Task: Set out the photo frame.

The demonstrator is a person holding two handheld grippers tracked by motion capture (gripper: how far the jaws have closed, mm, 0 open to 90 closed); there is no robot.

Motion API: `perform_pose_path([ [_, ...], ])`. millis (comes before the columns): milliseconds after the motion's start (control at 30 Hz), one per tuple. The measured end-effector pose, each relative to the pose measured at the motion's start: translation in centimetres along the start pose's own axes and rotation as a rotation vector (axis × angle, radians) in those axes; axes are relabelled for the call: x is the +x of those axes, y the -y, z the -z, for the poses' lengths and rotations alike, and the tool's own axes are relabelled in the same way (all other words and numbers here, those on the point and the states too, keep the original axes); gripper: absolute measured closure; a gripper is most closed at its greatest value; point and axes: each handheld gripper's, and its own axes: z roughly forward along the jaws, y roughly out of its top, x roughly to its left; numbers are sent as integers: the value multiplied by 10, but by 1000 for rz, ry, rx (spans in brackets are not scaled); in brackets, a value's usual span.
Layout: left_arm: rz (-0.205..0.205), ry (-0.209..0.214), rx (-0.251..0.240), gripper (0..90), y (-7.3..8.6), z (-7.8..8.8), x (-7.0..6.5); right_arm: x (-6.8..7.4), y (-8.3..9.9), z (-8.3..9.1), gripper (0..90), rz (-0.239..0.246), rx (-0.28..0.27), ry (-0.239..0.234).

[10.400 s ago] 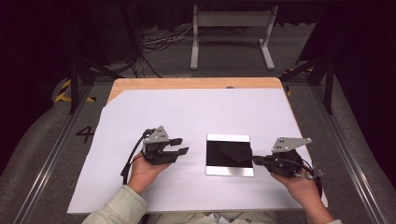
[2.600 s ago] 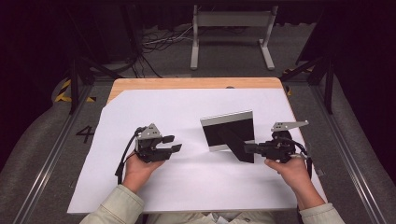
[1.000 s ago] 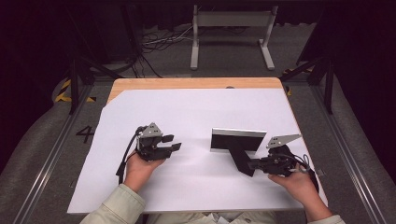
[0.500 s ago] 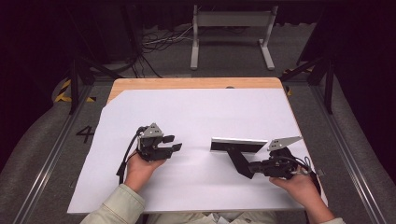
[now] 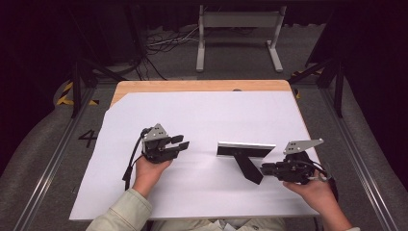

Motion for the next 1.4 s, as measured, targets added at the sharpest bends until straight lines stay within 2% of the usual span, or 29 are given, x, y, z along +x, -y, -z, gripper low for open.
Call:
perform_pose_path([
  [67, -6, -10, -9, 634, -2, -3, -2, 0, 0, 6, 781, 4, -18, 16],
  [233, -18, -33, 11, 690, -11, -12, -5, -2, 2, 19, 789, 0, -76, 72],
  [267, -12, -44, 11, 705, -12, -14, -6, -3, 2, 21, 795, -1, -83, 79],
  [333, -15, -44, 9, 740, -12, -16, -6, -4, 3, 22, 801, -6, -91, 90],
  [400, -1, -39, 18, 778, -13, -19, -3, -6, 4, 25, 818, -8, -101, 110],
  [500, 4, -27, 22, 828, -16, -21, -3, -7, 5, 27, 833, -10, -108, 124],
  [600, -14, -18, 26, 869, -21, -24, -4, -12, 6, 30, 868, -21, -110, 136],
  [767, 7, 2, 16, 899, -24, -28, -4, -16, 9, 30, 893, -24, -105, 151],
  [800, 22, 12, 21, 899, -25, -32, -3, -18, 9, 30, 895, -26, -105, 154],
  [967, 29, 54, 54, 899, -30, -48, -3, -22, 10, 28, 896, -32, -105, 148],
  [1033, 32, 55, 61, 900, -30, -51, -4, -22, 10, 28, 897, -33, -104, 144],
  [1067, 39, 71, 73, 900, -31, -58, -5, -24, 10, 26, 897, -29, -100, 143],
  [1233, 60, 98, 79, 900, -30, -70, -5, -27, 13, 22, 898, -30, -92, 141],
  [1300, 65, 107, 94, 900, -28, -76, -5, -27, 13, 22, 898, -30, -92, 144],
  [1367, 71, 117, 132, 900, -24, -84, -5, -27, 14, 22, 898, -23, -90, 147],
  [1400, 71, 117, 132, 900, -24, -84, -5, -27, 14, 22, 898, -23, -90, 147],
])
